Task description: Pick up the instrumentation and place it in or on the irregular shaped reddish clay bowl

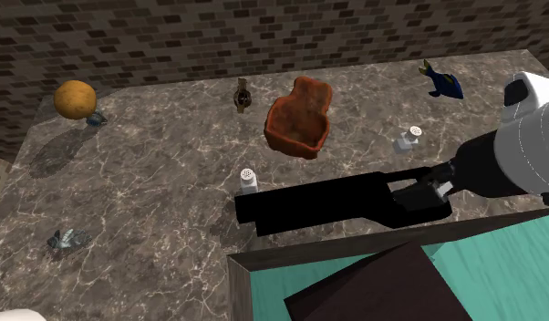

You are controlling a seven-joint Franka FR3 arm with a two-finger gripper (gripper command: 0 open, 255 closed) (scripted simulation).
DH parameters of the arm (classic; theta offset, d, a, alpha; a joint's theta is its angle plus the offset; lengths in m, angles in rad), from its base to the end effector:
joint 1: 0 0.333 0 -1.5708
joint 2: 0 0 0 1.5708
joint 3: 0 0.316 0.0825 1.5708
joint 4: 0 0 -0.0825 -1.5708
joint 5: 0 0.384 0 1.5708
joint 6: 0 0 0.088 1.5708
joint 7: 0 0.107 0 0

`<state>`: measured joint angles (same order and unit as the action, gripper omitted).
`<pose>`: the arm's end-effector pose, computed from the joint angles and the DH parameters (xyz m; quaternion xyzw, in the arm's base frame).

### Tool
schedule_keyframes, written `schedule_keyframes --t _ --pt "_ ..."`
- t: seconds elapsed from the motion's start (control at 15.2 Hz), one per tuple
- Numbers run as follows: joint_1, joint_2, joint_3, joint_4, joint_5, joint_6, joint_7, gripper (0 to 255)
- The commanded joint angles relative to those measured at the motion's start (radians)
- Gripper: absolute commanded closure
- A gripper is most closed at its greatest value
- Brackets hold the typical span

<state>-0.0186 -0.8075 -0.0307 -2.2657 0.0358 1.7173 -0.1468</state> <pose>0.3131 -0.0163 0.6553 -0.9899 -0.0513 -0.1312 0.0167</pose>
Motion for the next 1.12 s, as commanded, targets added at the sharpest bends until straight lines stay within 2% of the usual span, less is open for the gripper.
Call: schedule_keyframes --t 0.0,0.53,1.06 --pt "0.000 0.000 0.000 0.000 0.000 0.000 0.000 0" --pt "0.019 0.093 0.169 -0.085 0.043 0.223 0.181 0" --pt "0.006 0.280 0.349 -0.071 0.027 0.436 0.382 0"
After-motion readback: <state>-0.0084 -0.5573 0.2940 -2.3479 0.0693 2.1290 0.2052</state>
